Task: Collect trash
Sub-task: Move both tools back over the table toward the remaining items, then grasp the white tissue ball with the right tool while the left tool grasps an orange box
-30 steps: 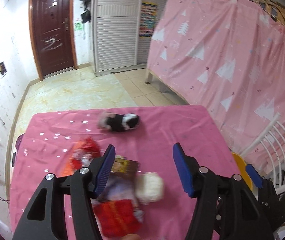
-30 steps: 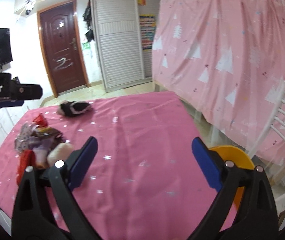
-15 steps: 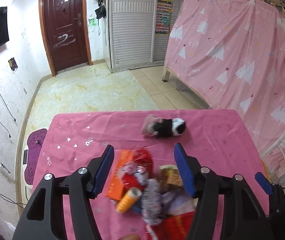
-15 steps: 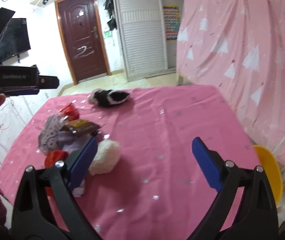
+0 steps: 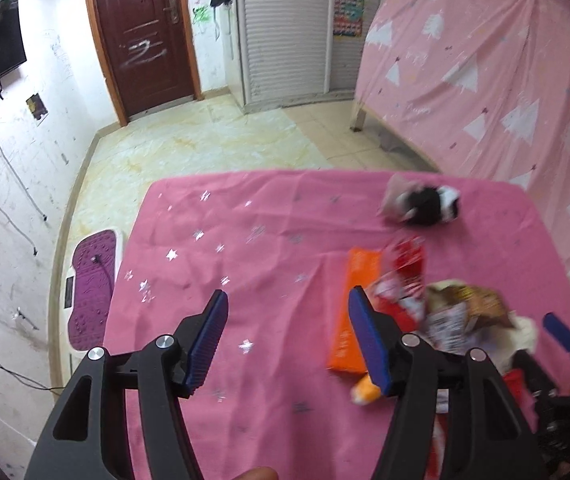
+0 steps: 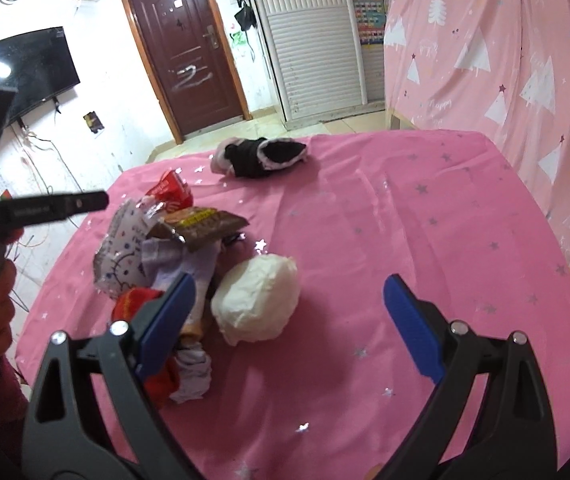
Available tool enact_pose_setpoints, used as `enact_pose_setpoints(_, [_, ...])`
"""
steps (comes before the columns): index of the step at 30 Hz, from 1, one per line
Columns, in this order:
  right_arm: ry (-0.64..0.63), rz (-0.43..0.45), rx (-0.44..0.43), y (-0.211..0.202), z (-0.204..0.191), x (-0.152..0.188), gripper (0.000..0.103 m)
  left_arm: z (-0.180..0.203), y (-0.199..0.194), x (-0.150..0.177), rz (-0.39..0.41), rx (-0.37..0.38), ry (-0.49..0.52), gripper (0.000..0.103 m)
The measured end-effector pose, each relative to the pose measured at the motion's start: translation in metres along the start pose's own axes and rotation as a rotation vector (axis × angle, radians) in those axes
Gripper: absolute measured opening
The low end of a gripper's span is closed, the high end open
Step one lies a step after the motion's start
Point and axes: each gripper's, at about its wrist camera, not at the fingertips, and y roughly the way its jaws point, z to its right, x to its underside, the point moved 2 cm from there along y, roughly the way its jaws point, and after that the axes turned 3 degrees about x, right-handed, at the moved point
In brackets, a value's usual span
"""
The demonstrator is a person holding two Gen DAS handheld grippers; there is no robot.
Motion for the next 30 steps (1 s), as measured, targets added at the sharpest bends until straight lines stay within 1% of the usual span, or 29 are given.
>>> enact_pose_setpoints(1, [0.003, -0.005, -0.003, 0.001, 0.000, 0.000, 0.091, -0.002, 0.004, 0.002, -0.009, -0.010, 0.004, 0.057])
enact_pose_setpoints(3, [0.007, -0.014, -0.006, 0.004, 0.000, 0.000, 0.091, -0.003, 0.012, 0.005, -0.029, -0.006, 0.014, 0.057])
enact_pose_setpoints(5, [0.006, -0.023, -0.007, 0.006, 0.000, -0.001, 0.088, -0.001, 0.018, 0.007, -0.044, 0.001, 0.025, 0.057])
enact_pose_setpoints(8, [0.003, -0.034, -0.009, 0.009, 0.001, -0.001, 0.081, 0.006, 0.024, 0.008, -0.048, 0.021, 0.041, 0.057])
enact_pose_setpoints(10, [0.003, -0.042, -0.015, 0.010, 0.001, 0.000, 0.074, 0.010, 0.026, 0.006, -0.050, 0.043, 0.044, 0.057])
enact_pose_setpoints(13, [0.005, -0.046, -0.029, 0.012, 0.003, 0.000, 0.072, 0.017, 0.029, 0.005, -0.044, 0.062, 0.053, 0.057])
enact_pose_setpoints(17, [0.014, -0.053, -0.037, 0.014, 0.005, -0.001, 0.072, 0.023, 0.034, 0.004, -0.055, 0.138, 0.059, 0.057])
enact_pose_setpoints(22, [0.031, -0.056, -0.044, 0.015, 0.009, -0.002, 0.072, 0.031, 0.044, 0.008, -0.076, 0.191, 0.091, 0.057])
enact_pose_setpoints(23, [0.029, -0.057, -0.044, 0.015, 0.008, -0.002, 0.072, 0.031, 0.046, 0.009, -0.077, 0.193, 0.094, 0.055])
enact_pose_setpoints(24, [0.028, -0.057, -0.046, 0.015, 0.007, -0.002, 0.072, 0.032, 0.047, 0.010, -0.074, 0.194, 0.095, 0.045])
enact_pose_setpoints(25, [0.025, -0.058, -0.046, 0.015, 0.007, -0.002, 0.072, 0.033, 0.048, 0.011, -0.078, 0.199, 0.097, 0.038])
enact_pose_setpoints(26, [0.019, -0.060, -0.048, 0.016, 0.006, -0.002, 0.072, 0.035, 0.048, 0.012, -0.079, 0.201, 0.096, 0.028])
enact_pose_setpoints(27, [0.014, -0.059, -0.051, 0.016, 0.005, -0.002, 0.068, 0.036, 0.048, 0.013, -0.075, 0.196, 0.100, 0.019])
enact_pose_setpoints(28, [0.007, -0.057, -0.058, 0.016, 0.004, -0.002, 0.062, 0.037, 0.048, 0.014, -0.076, 0.199, 0.104, 0.016])
enact_pose_setpoints(29, [0.002, -0.059, -0.061, 0.016, 0.003, -0.002, 0.058, 0.037, 0.048, 0.013, -0.074, 0.200, 0.108, 0.016])
enact_pose_setpoints(30, [-0.004, -0.062, -0.060, 0.017, 0.002, -0.001, 0.048, 0.038, 0.048, 0.014, -0.072, 0.197, 0.111, 0.016])
